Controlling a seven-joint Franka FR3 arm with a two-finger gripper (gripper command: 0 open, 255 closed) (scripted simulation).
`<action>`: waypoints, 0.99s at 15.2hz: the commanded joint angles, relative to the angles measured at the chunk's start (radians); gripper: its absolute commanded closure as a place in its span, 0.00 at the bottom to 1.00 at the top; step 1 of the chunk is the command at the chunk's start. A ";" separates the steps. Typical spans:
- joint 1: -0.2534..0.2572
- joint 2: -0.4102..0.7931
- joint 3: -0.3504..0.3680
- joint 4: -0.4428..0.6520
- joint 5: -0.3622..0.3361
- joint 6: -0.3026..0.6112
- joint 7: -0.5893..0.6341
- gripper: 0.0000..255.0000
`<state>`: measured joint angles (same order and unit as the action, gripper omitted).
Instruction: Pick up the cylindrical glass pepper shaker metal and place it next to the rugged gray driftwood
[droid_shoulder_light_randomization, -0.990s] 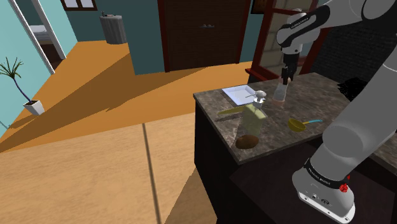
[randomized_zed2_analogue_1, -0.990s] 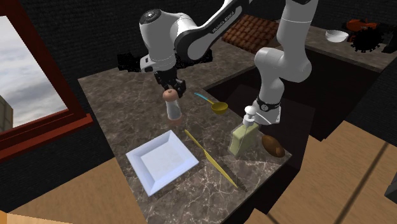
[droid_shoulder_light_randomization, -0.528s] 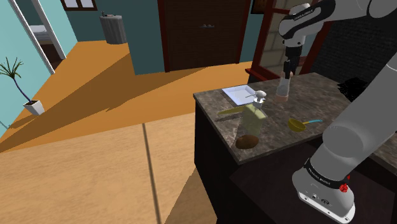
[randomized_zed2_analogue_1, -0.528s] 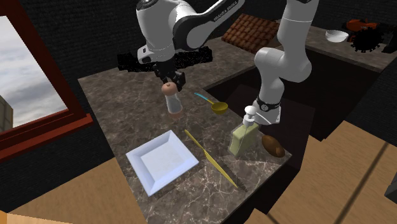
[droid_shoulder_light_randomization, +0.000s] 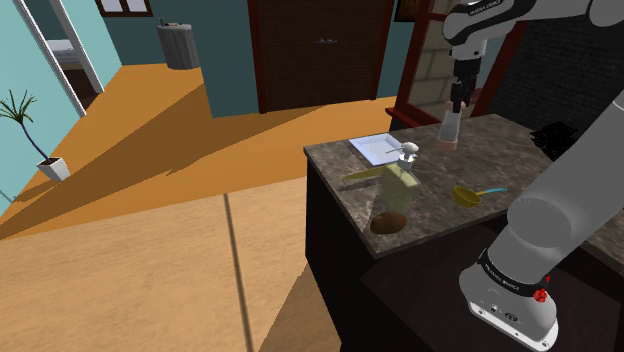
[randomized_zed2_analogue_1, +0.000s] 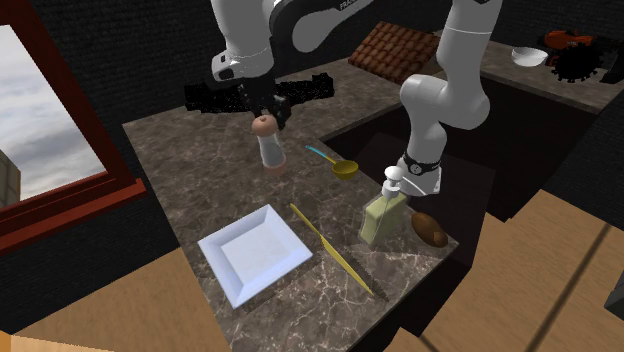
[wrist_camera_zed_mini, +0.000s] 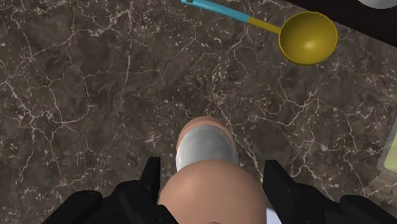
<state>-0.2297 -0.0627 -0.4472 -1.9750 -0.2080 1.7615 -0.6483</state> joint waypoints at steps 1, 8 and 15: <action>0.000 -0.002 0.001 0.023 0.000 -0.025 -0.004 1.00; 0.003 -0.011 0.005 0.108 0.000 -0.117 -0.016 1.00; 0.005 -0.007 0.007 0.205 0.003 -0.210 -0.031 1.00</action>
<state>-0.2249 -0.0705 -0.4402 -1.7821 -0.2052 1.5633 -0.6772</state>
